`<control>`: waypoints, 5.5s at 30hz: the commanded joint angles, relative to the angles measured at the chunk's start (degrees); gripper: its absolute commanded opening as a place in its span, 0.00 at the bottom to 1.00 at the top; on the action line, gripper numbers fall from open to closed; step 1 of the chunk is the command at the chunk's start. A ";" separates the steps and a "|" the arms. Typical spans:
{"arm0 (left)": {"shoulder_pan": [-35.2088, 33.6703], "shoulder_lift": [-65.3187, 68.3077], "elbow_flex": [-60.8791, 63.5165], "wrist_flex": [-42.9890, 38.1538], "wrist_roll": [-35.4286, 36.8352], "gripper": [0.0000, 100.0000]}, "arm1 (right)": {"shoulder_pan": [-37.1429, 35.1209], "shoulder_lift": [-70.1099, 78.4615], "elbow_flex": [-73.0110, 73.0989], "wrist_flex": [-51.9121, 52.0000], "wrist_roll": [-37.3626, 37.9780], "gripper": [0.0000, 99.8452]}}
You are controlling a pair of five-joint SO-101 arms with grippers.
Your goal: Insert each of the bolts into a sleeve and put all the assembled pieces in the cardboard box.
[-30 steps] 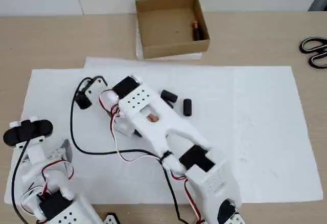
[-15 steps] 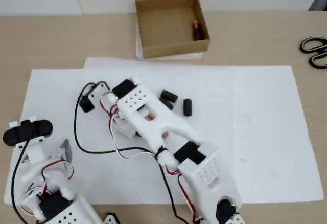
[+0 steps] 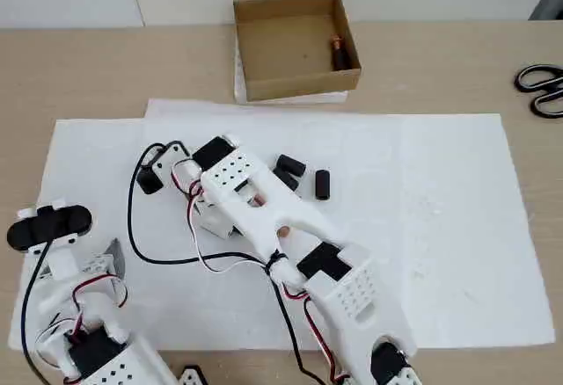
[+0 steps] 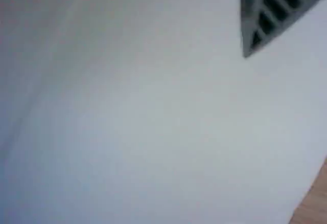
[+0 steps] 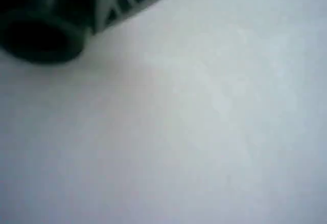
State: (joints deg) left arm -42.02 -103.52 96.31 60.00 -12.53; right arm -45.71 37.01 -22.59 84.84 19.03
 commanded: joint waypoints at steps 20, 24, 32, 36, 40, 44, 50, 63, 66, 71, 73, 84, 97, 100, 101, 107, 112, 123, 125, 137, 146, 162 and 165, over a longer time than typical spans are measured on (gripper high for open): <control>-0.09 -0.70 -0.13 0.18 -0.18 0.32 | 4.35 -14.11 -13.45 13.41 -2.02 0.00; 0.00 -0.70 -0.31 0.18 -0.18 0.32 | 12.88 -18.59 -13.45 13.67 -7.65 0.00; 0.00 -0.70 -1.63 0.18 -0.18 0.32 | 34.33 -16.75 -9.14 13.58 -17.32 0.00; 0.26 -0.62 -8.40 0.35 -0.09 0.32 | 40.66 -13.49 -7.91 13.58 -19.96 0.00; 5.71 1.93 -16.48 4.84 -1.41 0.32 | 43.03 -10.15 -7.91 13.58 -20.40 0.00; 9.49 12.66 -26.42 6.07 0.18 0.32 | 43.82 -5.93 -7.91 13.58 -20.40 0.00; 13.98 35.96 -49.27 9.41 4.84 0.32 | 43.65 -2.68 -7.91 13.41 -20.04 0.00; 32.35 62.51 -66.77 16.00 12.31 0.32 | 43.65 3.30 -7.91 12.97 -19.96 0.04; 32.35 61.89 -66.77 15.91 12.31 0.32 | 43.56 5.23 -7.91 13.05 -19.96 0.13; 32.35 60.75 -66.59 15.91 12.31 0.32 | 43.56 6.90 -8.00 12.97 -19.96 0.14; 32.35 60.57 -66.59 15.91 12.31 0.32 | 43.56 7.08 -8.00 12.97 -19.96 0.14; 32.35 60.48 -64.92 15.38 12.31 0.32 | 43.56 6.90 -8.09 12.97 -20.13 0.00; 35.78 60.66 -60.70 10.55 11.96 0.32 | 43.47 -3.03 -8.09 13.67 -19.87 0.00; 37.01 61.19 -60.70 8.79 10.99 0.32 | 43.47 -6.11 -7.82 13.76 -19.87 0.00; 37.45 62.07 -60.88 8.79 10.99 0.32 | 43.47 -6.46 -7.82 13.85 -19.87 0.00; 38.07 76.48 -67.47 10.37 11.16 0.32 | 43.47 -6.55 -7.82 14.02 -19.87 0.00; 40.09 86.86 -72.92 10.29 15.82 0.32 | 43.47 -6.55 -7.82 14.02 -19.87 0.00; 40.88 94.24 -72.75 2.37 18.11 0.32 | 42.33 -6.73 -7.82 14.02 -20.22 0.00; 40.79 96.70 -72.57 1.05 8.62 0.32 | 41.98 -6.73 -7.82 14.02 -20.22 0.00; 37.80 112.79 -79.78 -2.29 -0.70 0.32 | 41.98 -6.81 -7.82 14.02 -20.22 0.00; 38.51 123.60 -86.02 -2.02 -0.62 0.32 | 41.98 -6.81 -7.82 14.02 -20.22 0.00; 41.67 123.96 -90.59 3.87 -0.62 0.10 | 41.98 -6.64 -7.82 14.02 -20.22 0.00; 43.16 123.96 -90.59 4.92 -0.09 0.09 | 41.98 -6.64 -7.82 14.02 -20.22 0.00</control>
State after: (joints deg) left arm 1.05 20.35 7.25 64.13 -12.88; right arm -3.60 34.73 -30.24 97.67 -0.92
